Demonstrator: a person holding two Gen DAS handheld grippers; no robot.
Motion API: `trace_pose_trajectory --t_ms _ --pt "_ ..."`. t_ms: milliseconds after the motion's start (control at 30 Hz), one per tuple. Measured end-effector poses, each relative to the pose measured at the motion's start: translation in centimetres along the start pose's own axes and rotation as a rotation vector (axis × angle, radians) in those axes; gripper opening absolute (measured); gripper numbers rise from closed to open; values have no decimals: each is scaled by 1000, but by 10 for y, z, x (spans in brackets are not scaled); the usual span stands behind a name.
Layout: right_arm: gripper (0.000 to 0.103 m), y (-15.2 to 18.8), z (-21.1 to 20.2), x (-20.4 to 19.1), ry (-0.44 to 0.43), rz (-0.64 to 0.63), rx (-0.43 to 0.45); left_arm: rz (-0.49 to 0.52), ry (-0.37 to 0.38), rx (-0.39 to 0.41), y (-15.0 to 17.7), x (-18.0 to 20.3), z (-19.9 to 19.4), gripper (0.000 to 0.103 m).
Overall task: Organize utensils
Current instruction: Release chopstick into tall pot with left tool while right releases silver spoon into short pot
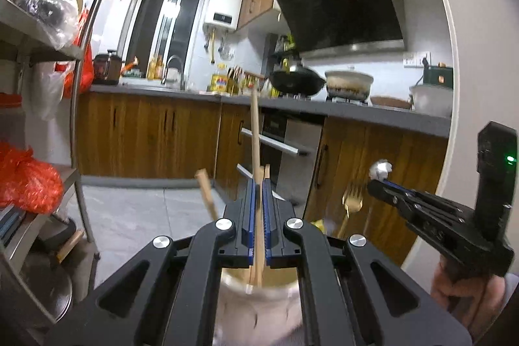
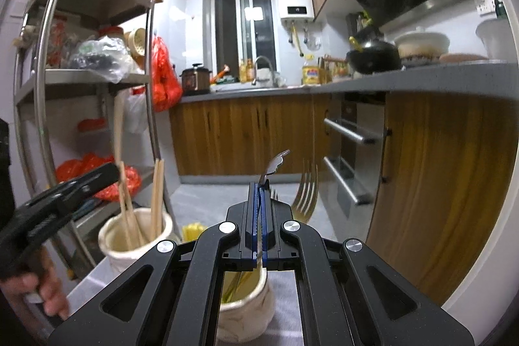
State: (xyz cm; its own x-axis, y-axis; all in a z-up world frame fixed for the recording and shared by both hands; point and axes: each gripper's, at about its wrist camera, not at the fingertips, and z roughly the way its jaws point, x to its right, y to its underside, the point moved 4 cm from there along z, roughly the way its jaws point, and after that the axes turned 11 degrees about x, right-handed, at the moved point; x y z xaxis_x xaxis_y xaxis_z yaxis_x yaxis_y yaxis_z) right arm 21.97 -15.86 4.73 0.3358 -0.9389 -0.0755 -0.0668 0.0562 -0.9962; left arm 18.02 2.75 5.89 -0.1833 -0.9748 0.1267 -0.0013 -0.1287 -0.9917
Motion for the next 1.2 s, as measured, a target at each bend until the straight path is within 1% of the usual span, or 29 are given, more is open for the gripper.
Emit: trace_pose_trajectory --t_ms 167,300,433,500,533,567,700,833,900,933,967,1000,1033,1067,1100,1133,1167,1200 --pt "2 14 3 9 11 57 -55 11 -43 -92 13 -6 -7 4" --pt "3 20 7 13 5 92 -96 -11 -49 -120 18 -13 -8 4" --pt "3 23 11 12 -4 96 -136 -6 -50 -124 19 -13 -13 4" --pt "9 22 9 12 -8 104 -138 -3 -50 -127 19 -13 -15 4" --pt "18 22 8 13 -13 111 -141 2 -48 -130 18 -13 -17 4" --pt "25 22 6 13 -15 120 -141 7 -49 -132 19 -13 -18 4" --pt "27 21 -6 15 -14 126 -133 19 -43 -145 19 -11 -27 4" --pt "39 26 -23 16 -19 109 -133 25 -39 -160 24 -7 -39 4" --pt "42 29 -30 15 -19 91 -136 31 -34 -179 29 -5 -45 4" --pt "45 30 -34 15 -22 82 -137 36 -33 -187 31 -4 -46 4" --pt "50 32 -39 14 -27 70 -136 42 -33 -195 34 -3 -49 4" --pt "52 33 -43 14 -31 59 -134 48 -31 -202 37 -1 -51 4" --pt "57 34 -46 13 -36 47 -130 53 -27 -208 40 0 -53 7" --pt "64 36 -50 13 -44 32 -126 57 -26 -214 42 1 -53 14" --pt "68 37 -54 12 -56 16 -123 65 -30 -221 45 2 -54 20" --pt "76 38 -56 11 -65 4 -119 67 -33 -222 48 2 -56 38" --pt "83 39 -60 10 -73 -15 -113 67 -36 -221 49 3 -56 51" --pt "85 41 -62 9 -77 -34 -110 68 -37 -218 50 3 -57 54"
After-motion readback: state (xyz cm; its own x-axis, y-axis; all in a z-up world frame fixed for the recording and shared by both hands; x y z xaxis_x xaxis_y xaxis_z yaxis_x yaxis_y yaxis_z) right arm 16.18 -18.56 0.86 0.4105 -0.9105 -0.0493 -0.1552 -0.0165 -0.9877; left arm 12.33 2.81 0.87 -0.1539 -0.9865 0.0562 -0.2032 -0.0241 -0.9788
